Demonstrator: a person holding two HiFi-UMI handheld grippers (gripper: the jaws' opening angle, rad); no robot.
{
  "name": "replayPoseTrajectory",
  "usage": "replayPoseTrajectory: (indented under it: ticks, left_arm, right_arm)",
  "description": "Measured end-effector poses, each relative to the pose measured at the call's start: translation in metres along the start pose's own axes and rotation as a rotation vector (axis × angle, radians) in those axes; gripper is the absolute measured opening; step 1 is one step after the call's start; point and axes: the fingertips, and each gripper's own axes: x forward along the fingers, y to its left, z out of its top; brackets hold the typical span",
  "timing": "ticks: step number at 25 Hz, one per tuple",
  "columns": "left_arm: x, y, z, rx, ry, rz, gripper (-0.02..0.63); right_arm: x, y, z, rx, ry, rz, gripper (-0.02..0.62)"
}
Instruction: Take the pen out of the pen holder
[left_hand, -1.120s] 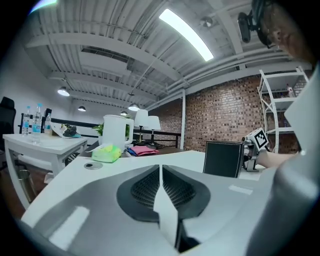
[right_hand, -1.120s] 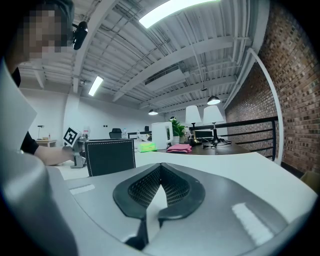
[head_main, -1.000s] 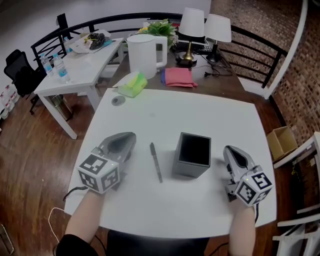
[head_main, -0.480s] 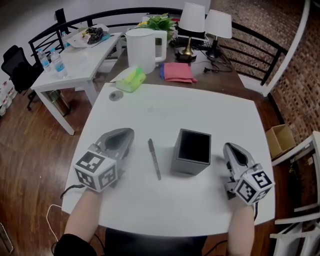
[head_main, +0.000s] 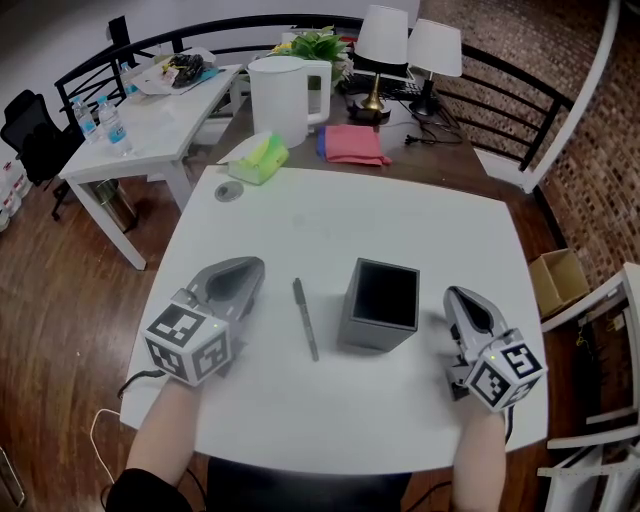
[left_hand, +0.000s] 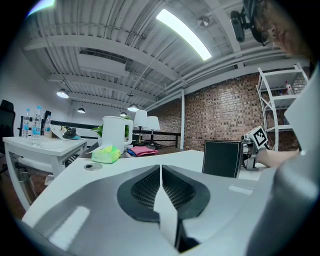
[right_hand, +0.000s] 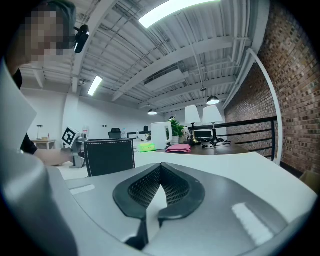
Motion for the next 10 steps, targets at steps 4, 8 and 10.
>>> replayPoseTrajectory:
  ticks: [4,8,10]
  left_arm:
    - [0.0004,-0.0002,-0.0008,0.000,0.000,-0.001,0.012]
    - [-0.0007,-0.0008,-0.0005,0.000,-0.001,-0.002,0.014]
    - [-0.0012,-0.0014,-0.0004,-0.001,-0.001,-0.002,0.014]
  right_arm:
    - [-0.0002,0.0004,-0.0011,-0.002,0.003,0.003,0.012]
    - [-0.0013,0.0020,0.0001,0.000,-0.001,0.007,0.012]
    - [-0.0019,0.0025,0.0001,0.000,0.000,0.009,0.012]
